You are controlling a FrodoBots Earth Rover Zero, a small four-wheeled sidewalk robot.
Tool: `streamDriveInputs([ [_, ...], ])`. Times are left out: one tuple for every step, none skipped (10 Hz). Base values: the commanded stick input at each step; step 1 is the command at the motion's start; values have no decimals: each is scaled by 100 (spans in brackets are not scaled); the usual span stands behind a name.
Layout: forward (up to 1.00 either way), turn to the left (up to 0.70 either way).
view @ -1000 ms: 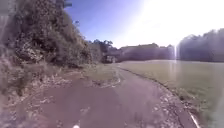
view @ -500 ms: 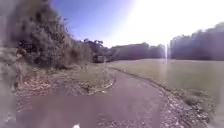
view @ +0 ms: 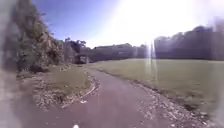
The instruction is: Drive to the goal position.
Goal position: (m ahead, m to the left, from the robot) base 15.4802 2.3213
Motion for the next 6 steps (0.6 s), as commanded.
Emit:
streamDriveInputs([
  [100,-21],
  [100,-3],
  [100,2],
  [100,2],
  [100,2],
  [100,2],
])
